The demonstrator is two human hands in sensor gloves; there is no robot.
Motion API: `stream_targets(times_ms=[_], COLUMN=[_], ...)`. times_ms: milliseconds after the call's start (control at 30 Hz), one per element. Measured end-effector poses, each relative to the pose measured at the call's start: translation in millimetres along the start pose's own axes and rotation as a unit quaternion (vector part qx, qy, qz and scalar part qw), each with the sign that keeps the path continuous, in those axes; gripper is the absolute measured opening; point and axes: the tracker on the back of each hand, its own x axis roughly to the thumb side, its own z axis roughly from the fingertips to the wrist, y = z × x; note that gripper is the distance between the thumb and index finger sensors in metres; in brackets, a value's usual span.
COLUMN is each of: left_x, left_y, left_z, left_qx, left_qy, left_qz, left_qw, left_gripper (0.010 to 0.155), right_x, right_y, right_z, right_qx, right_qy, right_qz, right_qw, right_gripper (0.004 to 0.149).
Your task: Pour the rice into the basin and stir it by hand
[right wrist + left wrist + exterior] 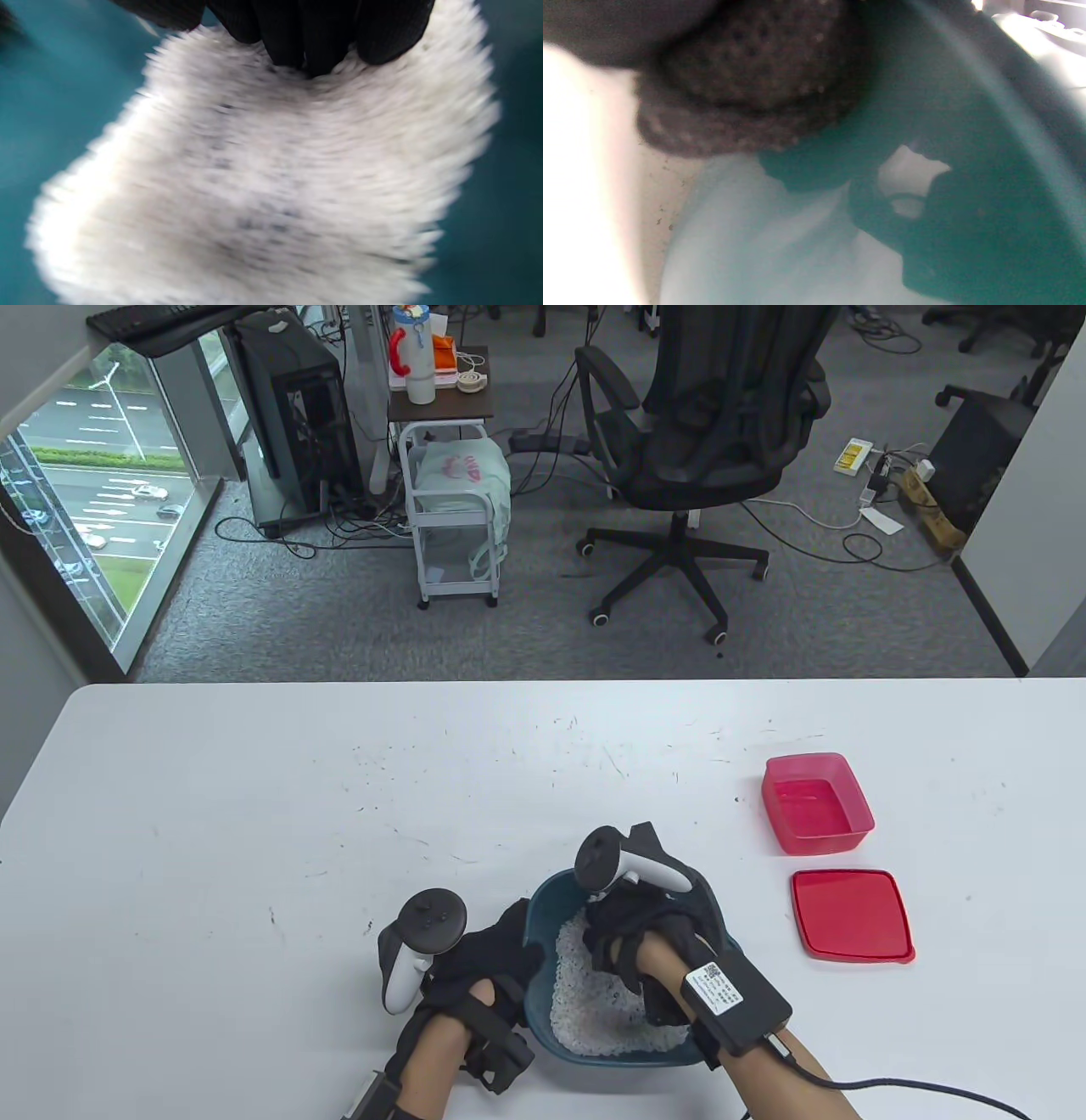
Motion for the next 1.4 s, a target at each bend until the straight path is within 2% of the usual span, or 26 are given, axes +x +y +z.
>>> stream_targets(times_ms=[100,267,367,500,600,733,833,900,1033,1133,1233,1400], left_x=[0.3,0.4,0.5,0.6,0.4,0.6,0.7,0.9,1.0,0.8,1.2,1.2], left_y=[0.0,-0.1,-0.3,-0.5,-0.6,-0.4,0.0,0.3,0.4,0.5,0.9,1.1], left_z=[0.2,0.8,1.2,1.2,1.0,1.0,0.7,0.7,0.9,1.2,1.6,1.8], left_qx=[0.004,0.012,0.015,0.016,0.01,0.003,0.002,0.001,0.002,0.003,0.011,0.02], left_qy=[0.002,0.006,0.008,0.006,0.003,-0.002,-0.004,-0.005,-0.005,-0.003,-0.004,-0.001], left_qz=[0.0,0.003,0.004,0.003,0.005,0.011,0.007,0.009,0.008,0.011,0.013,0.012], left_qw=[1.0,1.0,1.0,1.0,1.0,1.0,1.0,1.0,1.0,1.0,1.0,1.0], left_gripper=[0.07,0.07,0.07,0.07,0.07,0.07,0.07,0.07,0.07,0.07,0.07,0.069], right_x=[-5.0,-0.7,6.7,17.8,22.9,23.9,18.9,13.5,6.0,0.3,-6.3,-1.1], right_y=[7.9,28.1,36.7,37.7,35.6,25.4,13.6,4.9,-5.1,-5.5,-1.5,21.1], right_z=[3.0,8.4,10.3,8.9,2.6,-6.9,-9.9,-10.6,-7.8,-4.3,0.0,8.9], right_qx=[0.037,0.114,0.153,0.182,0.205,0.195,0.152,0.095,0.001,-0.014,0.001,0.05], right_qy=[0.037,-0.005,-0.068,-0.191,-0.242,-0.261,-0.248,-0.215,-0.135,-0.059,0.009,0.022], right_qz=[0.048,0.051,0.016,-0.08,-0.144,-0.211,-0.227,-0.228,-0.152,-0.072,-0.002,0.069], right_qw=[0.997,0.992,0.986,0.961,0.937,0.922,0.93,0.945,0.979,0.996,1.0,0.996], right_gripper=[0.061,0.06,0.06,0.06,0.061,0.063,0.064,0.064,0.062,0.061,0.062,0.062])
